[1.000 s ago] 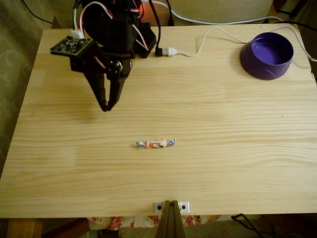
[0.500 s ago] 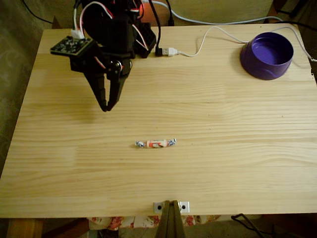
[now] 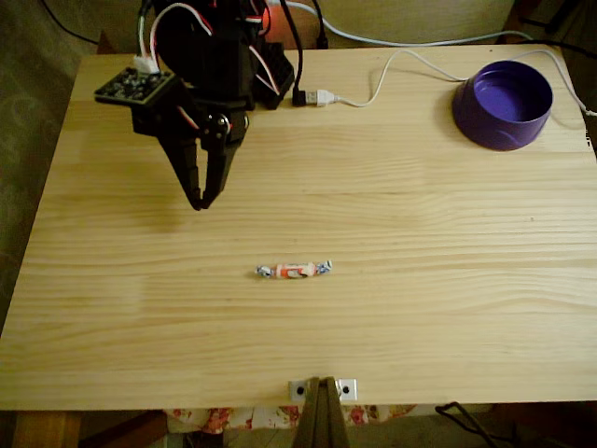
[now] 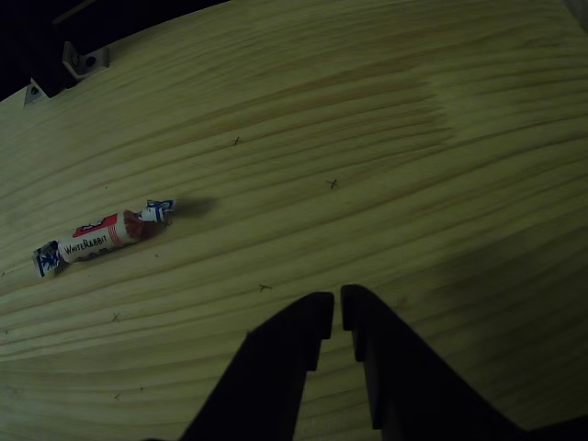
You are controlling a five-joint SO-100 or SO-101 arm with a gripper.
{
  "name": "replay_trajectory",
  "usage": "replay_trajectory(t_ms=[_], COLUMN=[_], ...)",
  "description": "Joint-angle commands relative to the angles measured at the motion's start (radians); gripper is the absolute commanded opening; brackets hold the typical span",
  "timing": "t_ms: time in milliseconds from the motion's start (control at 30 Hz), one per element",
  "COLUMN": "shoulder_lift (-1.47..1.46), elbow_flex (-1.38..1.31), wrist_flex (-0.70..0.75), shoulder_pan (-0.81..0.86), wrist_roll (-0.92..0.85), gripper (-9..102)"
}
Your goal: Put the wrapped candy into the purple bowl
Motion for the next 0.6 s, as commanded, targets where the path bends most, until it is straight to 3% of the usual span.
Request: replay_trajectory(t_ms=[0,233,567], shoulder_lift=[0.009,0.009,0.006], elbow_flex=[-0.015,-0.015,-0.014], wrist_flex=[0.005,0.005,-0.012], shoulder_pan=[0.006,-0.018,0.032], wrist_roll=[0.000,-0.026,-0.060], gripper=[0,5,0])
